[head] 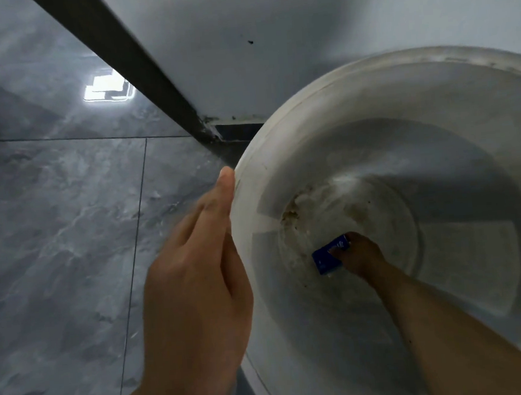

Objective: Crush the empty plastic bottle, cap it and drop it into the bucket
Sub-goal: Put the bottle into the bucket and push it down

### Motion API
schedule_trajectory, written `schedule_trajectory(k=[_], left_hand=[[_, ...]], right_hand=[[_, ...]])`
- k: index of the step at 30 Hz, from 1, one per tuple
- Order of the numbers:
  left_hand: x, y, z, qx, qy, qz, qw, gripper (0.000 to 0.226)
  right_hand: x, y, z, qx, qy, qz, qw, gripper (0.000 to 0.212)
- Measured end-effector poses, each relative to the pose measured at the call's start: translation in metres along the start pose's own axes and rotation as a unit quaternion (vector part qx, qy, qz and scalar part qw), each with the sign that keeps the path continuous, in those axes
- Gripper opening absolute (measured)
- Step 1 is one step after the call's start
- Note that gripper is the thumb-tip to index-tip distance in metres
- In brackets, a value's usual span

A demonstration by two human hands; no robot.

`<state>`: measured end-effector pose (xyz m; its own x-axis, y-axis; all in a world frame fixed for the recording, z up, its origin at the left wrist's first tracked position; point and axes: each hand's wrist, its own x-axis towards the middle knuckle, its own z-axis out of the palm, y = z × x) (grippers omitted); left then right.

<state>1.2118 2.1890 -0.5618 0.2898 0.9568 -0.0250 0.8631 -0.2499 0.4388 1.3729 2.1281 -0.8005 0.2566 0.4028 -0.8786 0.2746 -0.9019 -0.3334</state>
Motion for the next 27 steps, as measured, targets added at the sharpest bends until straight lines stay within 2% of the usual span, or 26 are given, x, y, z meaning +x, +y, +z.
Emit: schedule_trajectory(k=[7,13,18,20,23,27], left_hand=[[0.000,0.001,0.001,0.009,0.008,0.026,1.000,0.042],[0.001,0.002,-0.002,-0.006,-0.003,0.016,1.000,0.043],[0.001,0.005,-0.004,-0.023,0.006,0.001,1.000,0.044],[0.000,0.006,-0.005,-0.032,0.010,-0.016,0.999,0.042],[0.000,0.008,-0.005,-0.029,0.012,-0.021,0.999,0.044],[0.000,0.013,-0.012,-0.051,-0.009,-0.050,0.997,0.039]], right_hand=[[0.014,0.002,0.005,-0.075,0.030,-0.012,0.997,0.034],[0.009,-0.001,-0.002,-0.118,0.017,-0.001,0.993,0.049],[-0.005,-0.004,-0.009,-0.102,0.023,-0.009,0.995,0.053],[-0.016,-0.007,-0.015,-0.088,0.003,-0.015,0.996,0.048],[-0.039,-0.014,-0.026,-0.056,-0.001,-0.025,0.998,0.028],[-0.089,-0.025,-0.044,-0.037,0.012,-0.017,0.999,0.030]])
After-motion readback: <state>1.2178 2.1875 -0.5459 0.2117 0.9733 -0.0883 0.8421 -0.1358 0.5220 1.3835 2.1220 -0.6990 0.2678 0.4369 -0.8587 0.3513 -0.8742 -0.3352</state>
